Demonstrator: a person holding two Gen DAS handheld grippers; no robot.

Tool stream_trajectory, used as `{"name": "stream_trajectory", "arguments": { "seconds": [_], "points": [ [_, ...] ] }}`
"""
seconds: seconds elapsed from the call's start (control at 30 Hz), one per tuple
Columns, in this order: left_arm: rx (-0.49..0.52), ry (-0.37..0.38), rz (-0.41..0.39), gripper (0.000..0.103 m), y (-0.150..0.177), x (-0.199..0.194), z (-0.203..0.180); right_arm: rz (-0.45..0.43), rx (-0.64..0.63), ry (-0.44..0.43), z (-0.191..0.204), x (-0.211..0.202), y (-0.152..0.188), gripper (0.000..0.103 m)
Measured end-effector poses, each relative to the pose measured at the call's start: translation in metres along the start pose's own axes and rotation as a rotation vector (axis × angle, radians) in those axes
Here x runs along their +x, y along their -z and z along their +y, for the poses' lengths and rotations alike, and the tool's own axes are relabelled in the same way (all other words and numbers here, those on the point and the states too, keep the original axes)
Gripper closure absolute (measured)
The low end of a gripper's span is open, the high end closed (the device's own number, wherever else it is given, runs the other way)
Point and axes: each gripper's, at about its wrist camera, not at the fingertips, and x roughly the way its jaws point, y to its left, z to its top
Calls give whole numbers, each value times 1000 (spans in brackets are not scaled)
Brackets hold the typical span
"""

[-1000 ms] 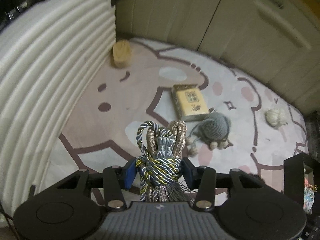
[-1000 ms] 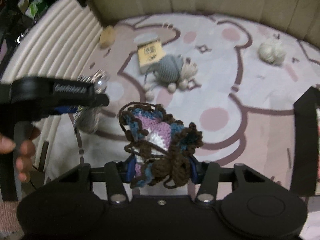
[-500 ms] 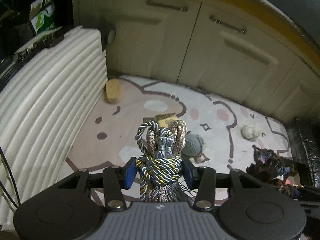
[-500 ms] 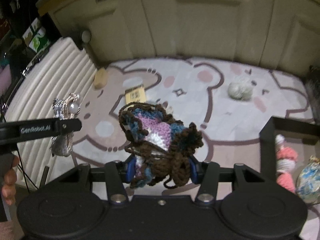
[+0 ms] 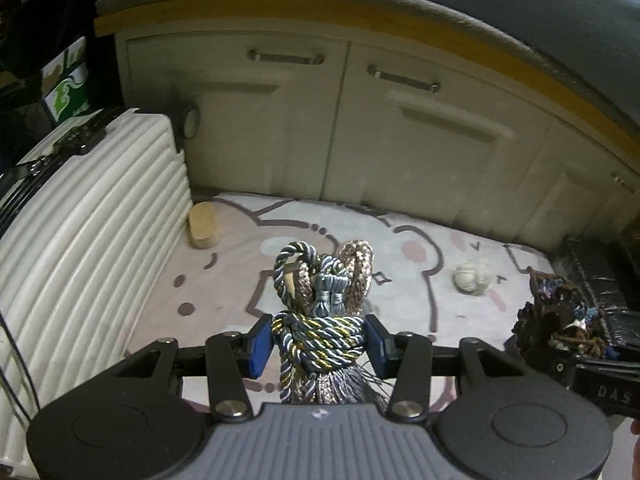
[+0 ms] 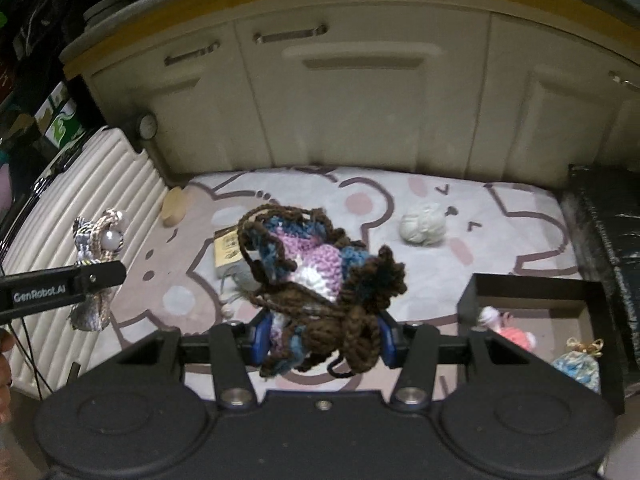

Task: Organize objects
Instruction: 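Carry the tassel with the left tool while the right tool carries the keychain toward the black box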

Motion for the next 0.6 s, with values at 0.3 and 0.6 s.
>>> {"name": "stream_trajectory", "arguments": {
  "seconds": [0.3,0.6],
  "points": [
    [44,51,-5,55,2,3,-37,-39,52,41,-35,-17,-1,51],
    [84,117,2,54,1,10,-82,-65,120,94,-87,-36,4,51]
  ]
}}
